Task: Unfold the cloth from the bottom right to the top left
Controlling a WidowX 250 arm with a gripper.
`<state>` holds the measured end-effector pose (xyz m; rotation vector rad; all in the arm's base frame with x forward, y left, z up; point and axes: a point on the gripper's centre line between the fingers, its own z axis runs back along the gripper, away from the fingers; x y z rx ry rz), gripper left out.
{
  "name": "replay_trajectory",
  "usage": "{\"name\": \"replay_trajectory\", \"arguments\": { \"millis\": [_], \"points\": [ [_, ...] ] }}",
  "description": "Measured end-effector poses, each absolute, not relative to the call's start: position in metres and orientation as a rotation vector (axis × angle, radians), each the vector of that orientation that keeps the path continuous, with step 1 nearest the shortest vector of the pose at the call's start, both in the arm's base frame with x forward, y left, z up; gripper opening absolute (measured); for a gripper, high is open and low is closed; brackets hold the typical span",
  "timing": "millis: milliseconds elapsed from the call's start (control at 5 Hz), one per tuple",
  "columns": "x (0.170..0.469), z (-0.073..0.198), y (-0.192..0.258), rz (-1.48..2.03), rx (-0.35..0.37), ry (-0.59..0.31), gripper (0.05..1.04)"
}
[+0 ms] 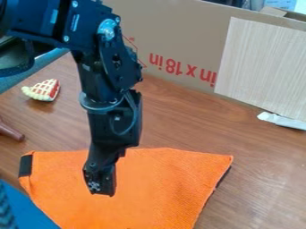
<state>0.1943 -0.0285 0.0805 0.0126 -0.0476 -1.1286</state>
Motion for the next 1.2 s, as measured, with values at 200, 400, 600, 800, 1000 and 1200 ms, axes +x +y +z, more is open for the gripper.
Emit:
{"name": "replay_trajectory", "arguments": {
  "millis": [200,400,600,800,1000,1200],
  "points": [
    [0.193,0.077,-0.028,-1.123,0.009,-0.037,1.001],
    [0.188,0.075,-0.034,-1.138,0.038,-0.081,1.001],
    [0.189,0.068,-0.039,-1.130,0.084,-0.091,1.001],
    [0.190,0.060,-0.044,-1.131,0.130,-0.117,1.001],
    [0.191,0.051,-0.048,-1.140,0.162,-0.128,1.001],
    [0.190,0.041,-0.051,-1.147,0.174,-0.120,1.001]
  ]
}}
